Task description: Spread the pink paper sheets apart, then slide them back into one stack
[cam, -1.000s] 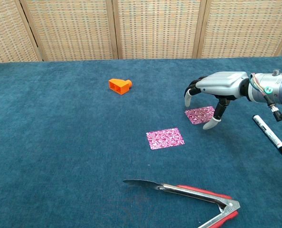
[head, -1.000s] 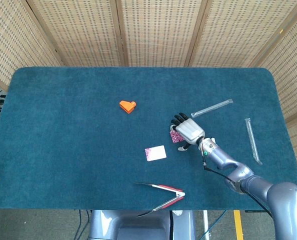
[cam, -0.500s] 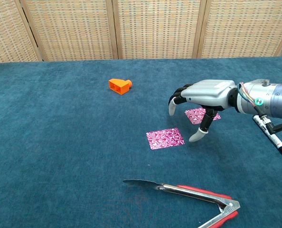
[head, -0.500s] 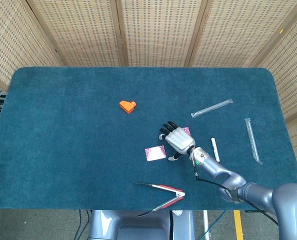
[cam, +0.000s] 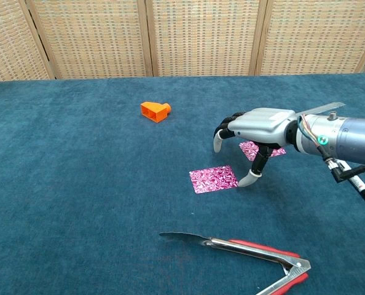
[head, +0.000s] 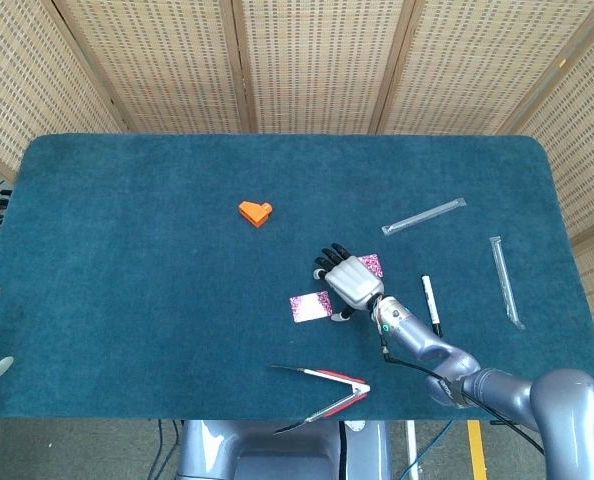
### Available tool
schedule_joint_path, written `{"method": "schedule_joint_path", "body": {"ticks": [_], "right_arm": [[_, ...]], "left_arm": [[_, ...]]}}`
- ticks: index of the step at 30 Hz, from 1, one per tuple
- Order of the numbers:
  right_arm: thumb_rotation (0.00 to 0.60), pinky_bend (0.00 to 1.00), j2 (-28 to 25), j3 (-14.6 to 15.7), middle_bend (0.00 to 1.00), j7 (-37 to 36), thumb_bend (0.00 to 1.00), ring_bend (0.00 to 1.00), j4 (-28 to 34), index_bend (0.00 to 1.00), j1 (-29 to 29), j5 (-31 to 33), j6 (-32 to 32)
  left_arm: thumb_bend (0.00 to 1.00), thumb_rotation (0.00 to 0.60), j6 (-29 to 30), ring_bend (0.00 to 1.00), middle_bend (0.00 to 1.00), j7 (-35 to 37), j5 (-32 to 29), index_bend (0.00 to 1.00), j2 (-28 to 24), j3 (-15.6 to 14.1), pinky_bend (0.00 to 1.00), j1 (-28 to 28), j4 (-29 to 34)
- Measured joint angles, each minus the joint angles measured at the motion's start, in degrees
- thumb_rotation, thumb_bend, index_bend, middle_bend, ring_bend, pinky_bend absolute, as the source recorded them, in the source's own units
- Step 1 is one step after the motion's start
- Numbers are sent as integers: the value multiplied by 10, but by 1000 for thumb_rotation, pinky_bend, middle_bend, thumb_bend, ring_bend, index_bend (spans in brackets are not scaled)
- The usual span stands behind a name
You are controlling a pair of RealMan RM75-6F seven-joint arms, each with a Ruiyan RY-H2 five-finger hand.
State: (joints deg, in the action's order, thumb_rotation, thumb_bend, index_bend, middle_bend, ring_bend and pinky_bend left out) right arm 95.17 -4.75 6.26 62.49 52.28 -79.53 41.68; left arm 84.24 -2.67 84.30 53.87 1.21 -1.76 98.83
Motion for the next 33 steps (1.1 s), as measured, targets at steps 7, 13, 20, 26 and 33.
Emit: {"method": "schedule_joint_path", "body": {"ticks": [7,13,20,26,33], "right_arm": [[600,0,10,3,134,2,142,0,-9,243,-1,-5,3],[600,0,17,6,134,1,143,0,-17,243,-2,-10,5],[600,0,24,4,134,-2,142,0,-28,242,0,-10,2],[600,0,30,2,134,-3,142,0,-42,242,3,-8,-4],[600,0,32,-8,134,-2,142,0,-62,242,15,-6,-12]], "left_arm": [[29,600,4,0,0,1,7,102,1,-4,0,1,2],[28,600,6,0,0,1,9,102,2,-6,0,2,3],[28,600,8,0,0,1,9,102,2,-7,0,4,3],[28,600,9,0,0,1,8,102,2,-8,0,5,1],[28,600,10,0,0,5,4,102,3,-8,0,7,-2]]}}
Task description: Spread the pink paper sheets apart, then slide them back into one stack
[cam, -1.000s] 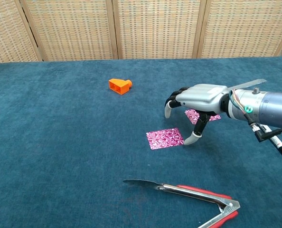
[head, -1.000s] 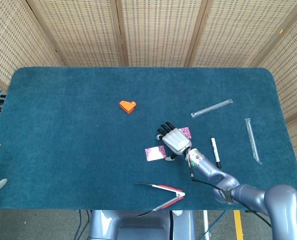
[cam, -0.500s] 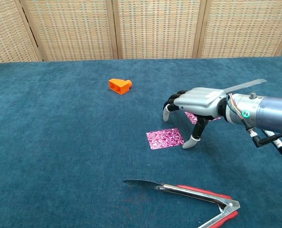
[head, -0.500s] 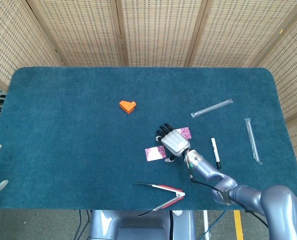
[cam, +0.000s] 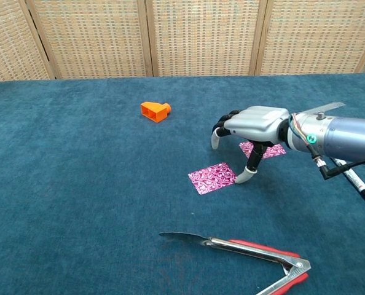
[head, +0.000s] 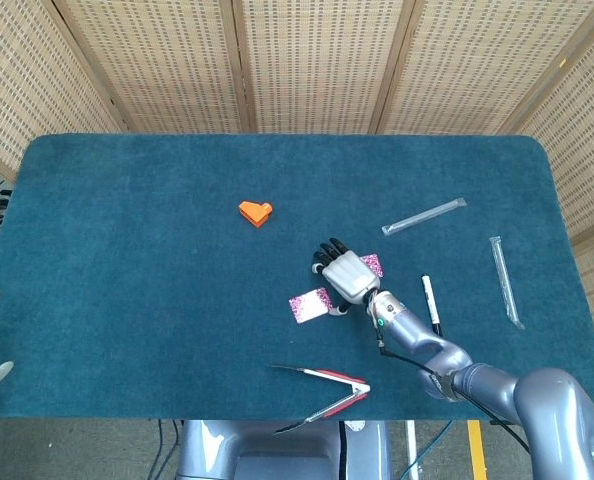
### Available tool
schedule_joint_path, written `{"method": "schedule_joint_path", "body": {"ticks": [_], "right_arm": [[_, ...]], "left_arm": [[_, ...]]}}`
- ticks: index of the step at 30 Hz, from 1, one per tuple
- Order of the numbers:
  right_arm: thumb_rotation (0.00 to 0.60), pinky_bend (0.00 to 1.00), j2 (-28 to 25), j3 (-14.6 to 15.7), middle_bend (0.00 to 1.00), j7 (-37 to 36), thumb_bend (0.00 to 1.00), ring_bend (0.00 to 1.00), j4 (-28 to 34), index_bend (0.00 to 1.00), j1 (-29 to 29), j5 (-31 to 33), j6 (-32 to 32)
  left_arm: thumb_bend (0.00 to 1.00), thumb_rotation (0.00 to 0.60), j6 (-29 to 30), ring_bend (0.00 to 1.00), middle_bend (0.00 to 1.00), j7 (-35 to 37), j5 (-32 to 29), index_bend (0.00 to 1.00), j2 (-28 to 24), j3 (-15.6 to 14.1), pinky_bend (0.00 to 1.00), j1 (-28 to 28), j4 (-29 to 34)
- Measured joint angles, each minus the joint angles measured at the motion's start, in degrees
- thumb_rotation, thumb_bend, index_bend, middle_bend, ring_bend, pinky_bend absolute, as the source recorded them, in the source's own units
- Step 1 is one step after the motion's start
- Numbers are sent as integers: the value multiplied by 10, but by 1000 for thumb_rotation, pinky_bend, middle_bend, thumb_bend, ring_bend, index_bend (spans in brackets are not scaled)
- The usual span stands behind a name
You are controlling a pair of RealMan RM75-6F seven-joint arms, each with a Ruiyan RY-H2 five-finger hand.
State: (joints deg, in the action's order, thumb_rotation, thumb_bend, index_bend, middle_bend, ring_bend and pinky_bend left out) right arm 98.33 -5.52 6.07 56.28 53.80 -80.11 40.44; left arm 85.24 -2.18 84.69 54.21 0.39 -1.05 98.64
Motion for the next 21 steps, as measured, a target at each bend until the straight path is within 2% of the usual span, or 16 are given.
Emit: {"method": "schedule_joint_path", "body": {"ticks": [9,21], "right_arm": [[600,0,-3,-6,134,1,142,0,-2,242,6,3,-3],[600,0,-21,6,134,13,148,0,57,242,-3,-4,7]], "left_arm": [[29,600,1,0,0,1,-5,102,0,1,0,2,-1],[28,600,-2,0,0,1,-5,102,1,1,0,-1,-2]]}}
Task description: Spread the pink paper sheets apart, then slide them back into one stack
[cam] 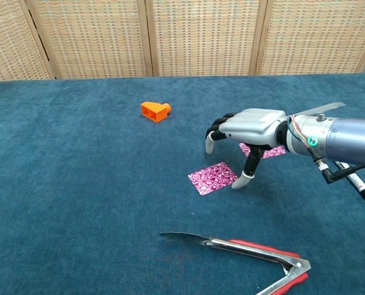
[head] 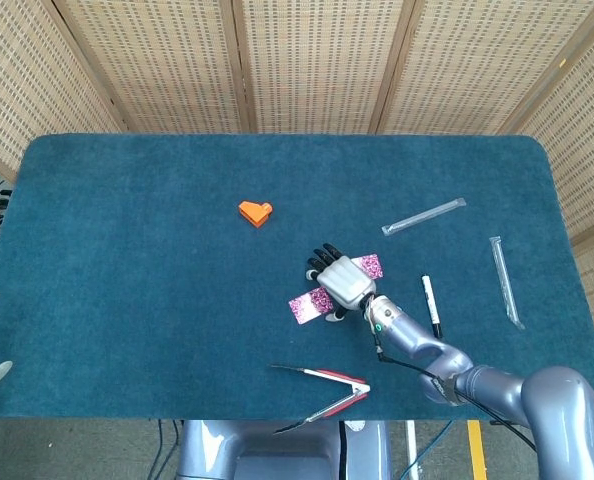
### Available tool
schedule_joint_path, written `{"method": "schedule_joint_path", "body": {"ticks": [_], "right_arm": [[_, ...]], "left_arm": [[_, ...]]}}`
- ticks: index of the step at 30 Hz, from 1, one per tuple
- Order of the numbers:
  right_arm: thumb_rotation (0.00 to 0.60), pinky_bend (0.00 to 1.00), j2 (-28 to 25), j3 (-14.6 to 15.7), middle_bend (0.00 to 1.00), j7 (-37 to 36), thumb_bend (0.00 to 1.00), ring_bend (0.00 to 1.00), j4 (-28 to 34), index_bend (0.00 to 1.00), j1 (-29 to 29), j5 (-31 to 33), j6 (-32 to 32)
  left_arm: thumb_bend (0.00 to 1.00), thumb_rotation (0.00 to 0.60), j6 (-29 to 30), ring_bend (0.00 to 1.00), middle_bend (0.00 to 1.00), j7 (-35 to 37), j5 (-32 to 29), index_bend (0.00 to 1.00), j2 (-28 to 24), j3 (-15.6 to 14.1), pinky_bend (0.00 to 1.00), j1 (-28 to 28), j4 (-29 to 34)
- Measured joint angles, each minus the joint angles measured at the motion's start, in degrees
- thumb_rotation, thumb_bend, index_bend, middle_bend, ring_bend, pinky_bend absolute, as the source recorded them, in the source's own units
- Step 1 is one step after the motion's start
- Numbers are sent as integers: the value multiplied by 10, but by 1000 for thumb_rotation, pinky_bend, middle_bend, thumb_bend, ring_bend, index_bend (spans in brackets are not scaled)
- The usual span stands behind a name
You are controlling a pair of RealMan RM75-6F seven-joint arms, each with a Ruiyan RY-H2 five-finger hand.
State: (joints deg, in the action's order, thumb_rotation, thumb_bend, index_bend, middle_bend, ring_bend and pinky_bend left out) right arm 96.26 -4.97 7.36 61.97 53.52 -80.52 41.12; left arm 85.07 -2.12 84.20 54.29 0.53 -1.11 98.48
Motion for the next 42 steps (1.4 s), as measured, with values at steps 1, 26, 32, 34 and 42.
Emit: {"method": "schedule_joint_path", "body": {"ticks": [1,26,32,34,42], "right_arm": [[600,0,-1,1,134,3,152,0,5,242,-1,2,0],[600,0,13,0,150,18,260,0,-1,342,-1,18,-12],[600,0,15,-1,150,18,260,0,-5,347,0,18,-13],[600,0,16,-1,151,18,260,0,-5,347,1,18,-14],[600,0,20,-2,154,19,260,0,-13,356,4,19,-17]], "left_arm": [[28,600,1,0,0,0,-1,102,0,0,0,0,0],[28,600,1,0,0,9,-5,102,2,0,0,4,-10],[28,600,1,0,0,9,-6,102,2,0,0,4,-11],[28,600,1,0,0,9,-6,102,2,1,0,4,-11],[27,600,1,0,0,11,-9,102,2,1,0,5,-13]]}}
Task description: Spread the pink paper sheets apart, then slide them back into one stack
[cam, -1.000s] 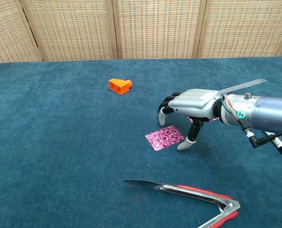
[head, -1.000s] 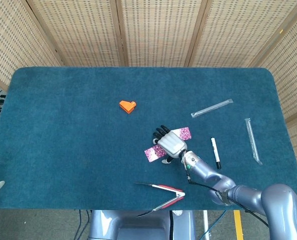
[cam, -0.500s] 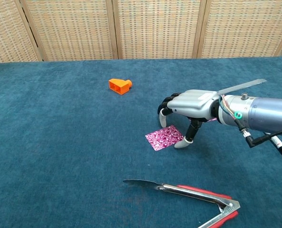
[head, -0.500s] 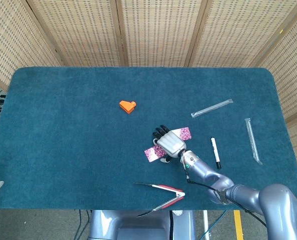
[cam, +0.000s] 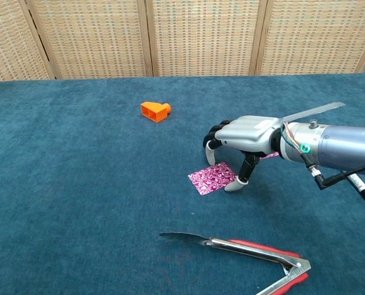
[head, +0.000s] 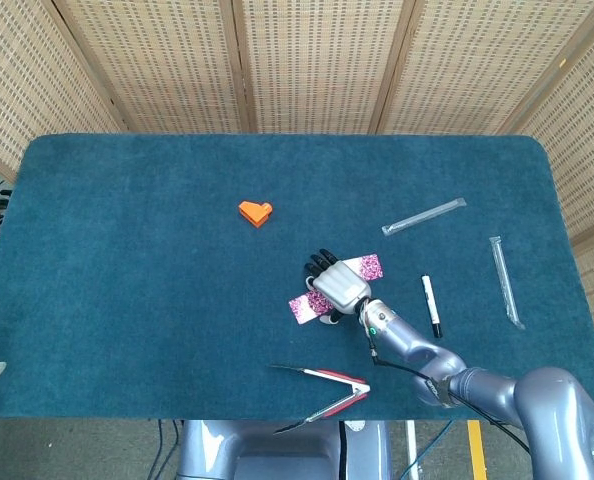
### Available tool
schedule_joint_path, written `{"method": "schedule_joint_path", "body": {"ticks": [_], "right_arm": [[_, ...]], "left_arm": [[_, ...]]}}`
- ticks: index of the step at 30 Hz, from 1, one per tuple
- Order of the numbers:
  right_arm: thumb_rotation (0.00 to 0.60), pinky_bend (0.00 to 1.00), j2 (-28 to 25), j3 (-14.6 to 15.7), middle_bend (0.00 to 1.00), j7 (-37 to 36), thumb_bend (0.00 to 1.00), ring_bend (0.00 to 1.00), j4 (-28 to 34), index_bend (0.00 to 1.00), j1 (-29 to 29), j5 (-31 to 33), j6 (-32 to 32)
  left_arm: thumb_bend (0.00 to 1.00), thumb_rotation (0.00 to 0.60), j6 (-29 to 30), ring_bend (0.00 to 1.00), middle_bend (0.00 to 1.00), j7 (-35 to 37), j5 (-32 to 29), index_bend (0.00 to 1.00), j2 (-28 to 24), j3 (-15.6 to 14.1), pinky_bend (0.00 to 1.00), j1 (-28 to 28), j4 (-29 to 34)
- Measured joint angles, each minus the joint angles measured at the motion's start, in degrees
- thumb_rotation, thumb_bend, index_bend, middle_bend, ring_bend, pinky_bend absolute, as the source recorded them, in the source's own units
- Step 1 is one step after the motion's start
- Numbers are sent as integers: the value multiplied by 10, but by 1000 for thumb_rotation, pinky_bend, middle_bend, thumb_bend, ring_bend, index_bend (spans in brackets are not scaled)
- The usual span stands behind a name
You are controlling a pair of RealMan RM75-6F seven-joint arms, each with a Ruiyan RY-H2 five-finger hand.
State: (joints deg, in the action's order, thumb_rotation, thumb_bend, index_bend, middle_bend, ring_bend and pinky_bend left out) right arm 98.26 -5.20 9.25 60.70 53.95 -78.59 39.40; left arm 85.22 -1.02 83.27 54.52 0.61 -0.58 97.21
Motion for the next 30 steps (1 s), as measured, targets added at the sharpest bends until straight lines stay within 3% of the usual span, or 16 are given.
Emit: {"method": "schedule_joint_path", "body": {"ticks": [19,30], "right_arm": [[600,0,13,-2,169,-3,260,0,-24,385,2,4,-5],[600,0,17,-2,196,-9,397,0,-33,425,3,1,-3]], "left_arm": [[27,600,-2,0,0,3,-3,102,2,0,0,1,-4],[27,600,-1,0,0,4,-4,102,2,1,0,2,-5]]}}
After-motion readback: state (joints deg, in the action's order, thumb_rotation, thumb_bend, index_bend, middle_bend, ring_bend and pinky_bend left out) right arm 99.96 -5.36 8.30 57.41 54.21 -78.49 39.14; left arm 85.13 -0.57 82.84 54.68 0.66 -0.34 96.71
